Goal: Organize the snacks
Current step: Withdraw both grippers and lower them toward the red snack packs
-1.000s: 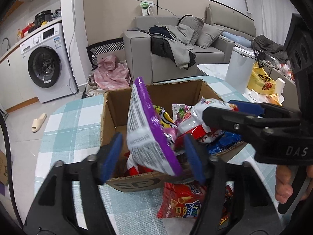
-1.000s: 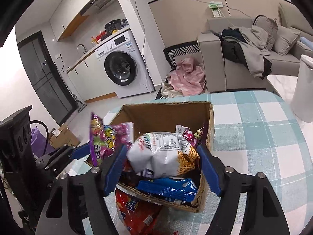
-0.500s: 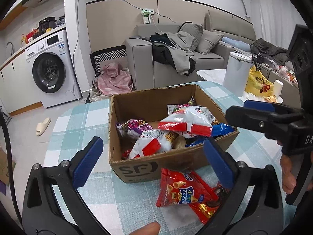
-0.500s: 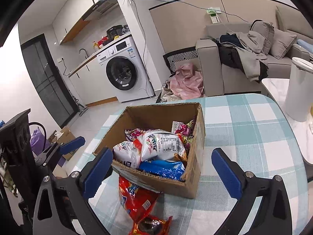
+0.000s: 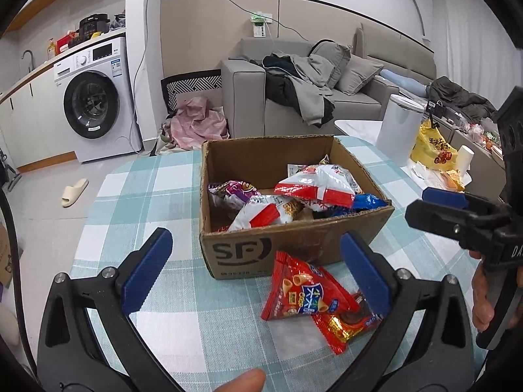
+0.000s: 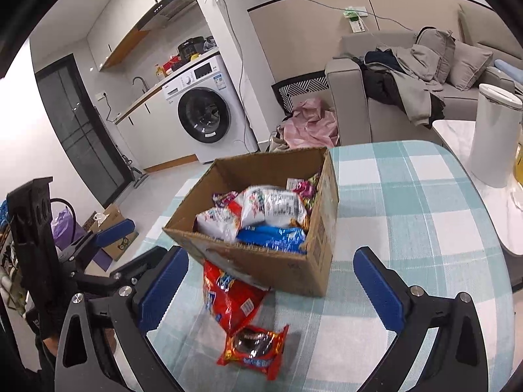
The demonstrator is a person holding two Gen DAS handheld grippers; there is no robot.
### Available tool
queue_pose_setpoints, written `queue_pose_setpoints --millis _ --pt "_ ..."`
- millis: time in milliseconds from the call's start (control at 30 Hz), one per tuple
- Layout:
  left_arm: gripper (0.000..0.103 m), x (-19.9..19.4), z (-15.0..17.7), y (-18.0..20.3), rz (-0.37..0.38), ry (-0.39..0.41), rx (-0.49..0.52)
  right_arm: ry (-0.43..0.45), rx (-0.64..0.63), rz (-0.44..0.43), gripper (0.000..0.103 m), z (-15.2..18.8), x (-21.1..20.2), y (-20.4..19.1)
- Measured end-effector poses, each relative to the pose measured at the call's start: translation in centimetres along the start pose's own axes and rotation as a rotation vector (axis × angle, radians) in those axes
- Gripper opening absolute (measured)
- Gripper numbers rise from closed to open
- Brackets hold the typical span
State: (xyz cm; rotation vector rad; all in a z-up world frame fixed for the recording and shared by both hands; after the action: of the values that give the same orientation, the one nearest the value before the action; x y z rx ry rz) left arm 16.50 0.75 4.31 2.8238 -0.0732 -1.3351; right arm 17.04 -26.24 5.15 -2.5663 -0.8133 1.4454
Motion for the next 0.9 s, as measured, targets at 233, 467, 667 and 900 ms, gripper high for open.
queue_pose_setpoints --millis 233,467,667,900 --pt "0.103 -1.1 1.9 -0.2 -0.007 -0.015 -0.01 -0.07 -0.032 0.042 0.103 2.9 1.3 -0.7" --pt "0.103 -1.6 4.3 -0.9 -0.015 -0.029 -0.022 -0.133 -0.04 0.059 0.103 5.4 3.2 -0.6" --pt "0.103 -0.8 5.7 -1.4 -0.013 -0.058 -0.042 -0.185 -0.06 0.078 0.103 6.8 4.8 -0.9" --pt "0.103 1.1 6.9 -1.3 -0.004 -0.1 -0.049 -0.246 -0.086 0.102 0.103 8.2 6.9 -1.4"
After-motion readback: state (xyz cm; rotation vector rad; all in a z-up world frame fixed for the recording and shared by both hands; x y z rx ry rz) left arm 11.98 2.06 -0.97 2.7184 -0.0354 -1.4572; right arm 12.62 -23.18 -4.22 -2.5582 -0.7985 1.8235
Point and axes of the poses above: each gripper's, at about its wrist camera, not at the fingertips, and x roughly the way its jaws point, y to its right, z to its underside, the point moved 5 cm from there along x, roughly the way its jaws point, and after that the axes turned 14 degrees about -y, right-handed, at the moved point
